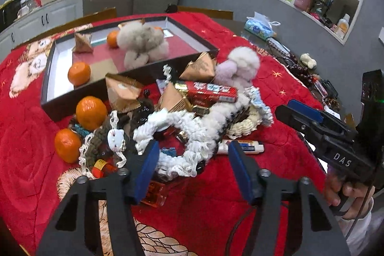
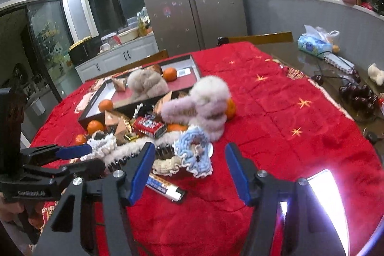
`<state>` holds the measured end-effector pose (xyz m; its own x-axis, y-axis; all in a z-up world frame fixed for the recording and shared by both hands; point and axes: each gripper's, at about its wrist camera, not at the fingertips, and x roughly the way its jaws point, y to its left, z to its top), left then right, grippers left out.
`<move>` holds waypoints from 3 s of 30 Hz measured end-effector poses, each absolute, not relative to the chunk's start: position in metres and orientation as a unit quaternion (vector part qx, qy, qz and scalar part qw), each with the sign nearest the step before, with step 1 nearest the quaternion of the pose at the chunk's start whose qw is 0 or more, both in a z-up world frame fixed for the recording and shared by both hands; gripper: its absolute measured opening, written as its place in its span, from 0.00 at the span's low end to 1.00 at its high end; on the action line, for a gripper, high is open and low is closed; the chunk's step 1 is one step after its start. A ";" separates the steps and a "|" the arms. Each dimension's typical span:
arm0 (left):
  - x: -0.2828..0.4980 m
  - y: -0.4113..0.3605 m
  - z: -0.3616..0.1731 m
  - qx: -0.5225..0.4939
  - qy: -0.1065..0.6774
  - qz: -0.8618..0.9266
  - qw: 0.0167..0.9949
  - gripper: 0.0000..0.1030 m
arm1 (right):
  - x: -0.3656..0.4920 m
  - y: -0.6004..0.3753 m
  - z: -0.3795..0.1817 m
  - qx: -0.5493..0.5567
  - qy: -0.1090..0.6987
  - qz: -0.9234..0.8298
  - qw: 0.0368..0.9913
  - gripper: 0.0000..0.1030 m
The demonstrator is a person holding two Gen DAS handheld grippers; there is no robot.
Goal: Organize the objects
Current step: 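Move the left tool to the white lace ribbon while the right tool approaches the blue scrunchie, then close the left tool on the white lace while the right tool grips the blue scrunchie, then carry the lace and the scrunchie over the black box with both tools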
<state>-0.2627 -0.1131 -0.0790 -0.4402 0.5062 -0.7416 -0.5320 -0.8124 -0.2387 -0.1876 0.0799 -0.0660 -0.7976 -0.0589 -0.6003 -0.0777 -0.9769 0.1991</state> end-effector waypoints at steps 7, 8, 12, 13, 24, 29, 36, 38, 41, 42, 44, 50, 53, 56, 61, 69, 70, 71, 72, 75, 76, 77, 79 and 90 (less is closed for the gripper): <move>-0.265 -0.120 -0.083 -0.434 0.005 0.845 0.311 0.33 | -0.199 0.086 -0.087 -0.348 0.121 0.930 -0.014 0.35; -0.264 -0.120 -0.083 -0.434 0.004 0.844 0.315 0.31 | -0.199 0.086 -0.087 -0.348 0.122 0.929 -0.019 0.34; -0.262 -0.118 -0.084 -0.431 0.003 0.843 0.322 0.21 | -0.200 0.080 -0.090 -0.350 0.120 0.928 -0.037 0.26; -0.262 -0.118 -0.084 -0.431 0.003 0.843 0.323 0.20 | -0.201 0.079 -0.091 -0.354 0.120 0.927 -0.038 0.22; -0.258 -0.122 -0.081 -0.428 -0.008 0.843 0.326 0.12 | -0.198 0.091 -0.090 -0.353 0.162 0.921 -0.033 0.12; -0.255 -0.125 -0.077 -0.423 -0.010 0.846 0.324 0.12 | -0.193 0.091 -0.080 -0.342 0.165 0.924 -0.036 0.11; -0.250 -0.136 -0.065 -0.408 -0.020 0.854 0.321 0.11 | -0.189 0.088 -0.069 -0.332 0.163 0.928 -0.040 0.11; -0.249 -0.139 -0.063 -0.405 -0.021 0.856 0.320 0.11 | -0.188 0.088 -0.065 -0.328 0.165 0.929 -0.043 0.11; -0.246 -0.144 -0.056 -0.395 -0.023 0.861 0.320 0.11 | -0.186 0.082 -0.056 -0.321 0.152 0.934 -0.042 0.11; -0.245 -0.145 -0.054 -0.393 -0.023 0.862 0.321 0.11 | -0.185 0.080 -0.054 -0.319 0.152 0.934 -0.044 0.11; -0.244 -0.149 -0.047 -0.384 -0.021 0.865 0.322 0.11 | -0.184 0.078 -0.048 -0.314 0.151 0.936 -0.048 0.11; -0.241 -0.159 -0.026 -0.362 -0.016 0.876 0.317 0.11 | -0.182 0.063 -0.025 -0.295 0.135 0.944 -0.064 0.11; -0.243 -0.167 -0.010 -0.346 -0.014 0.885 0.312 0.11 | -0.185 0.051 -0.011 -0.285 0.120 0.948 -0.071 0.11; -0.245 -0.172 0.007 -0.326 -0.013 0.894 0.307 0.11 | -0.190 0.035 0.009 -0.269 0.102 0.954 -0.084 0.11; -0.251 -0.182 0.035 -0.291 -0.011 0.909 0.297 0.11 | -0.203 0.011 0.040 -0.248 0.074 0.960 -0.103 0.11; -0.272 -0.200 0.070 -0.251 -0.025 0.931 0.263 0.11 | -0.238 -0.029 0.074 -0.240 0.058 0.959 -0.141 0.11; -0.275 -0.201 0.072 -0.249 -0.026 0.933 0.260 0.11 | -0.244 -0.032 0.076 -0.241 0.062 0.957 -0.148 0.11; -0.280 -0.203 0.076 -0.246 -0.028 0.934 0.258 0.11 | -0.248 -0.033 0.078 -0.241 0.065 0.956 -0.154 0.11; -0.284 -0.203 0.078 -0.245 -0.030 0.934 0.257 0.11 | -0.254 -0.036 0.081 -0.241 0.069 0.955 -0.161 0.11; -0.299 -0.205 0.083 -0.242 -0.032 0.937 0.249 0.11 | -0.268 -0.042 0.084 -0.241 0.077 0.952 -0.174 0.11; -0.304 -0.206 0.083 -0.242 -0.034 0.938 0.247 0.11 | -0.273 -0.043 0.084 -0.242 0.080 0.950 -0.180 0.11; -0.309 -0.206 0.083 -0.242 -0.036 0.938 0.245 0.11 | -0.281 -0.045 0.084 -0.244 0.083 0.948 -0.187 0.11; -0.323 -0.207 0.082 -0.248 -0.039 0.937 0.242 0.11 | -0.291 -0.047 0.083 -0.246 0.090 0.945 -0.194 0.11; -0.406 -0.222 0.036 -0.302 -0.080 0.924 0.221 0.11 | -0.369 -0.046 0.047 -0.293 0.133 0.922 -0.215 0.11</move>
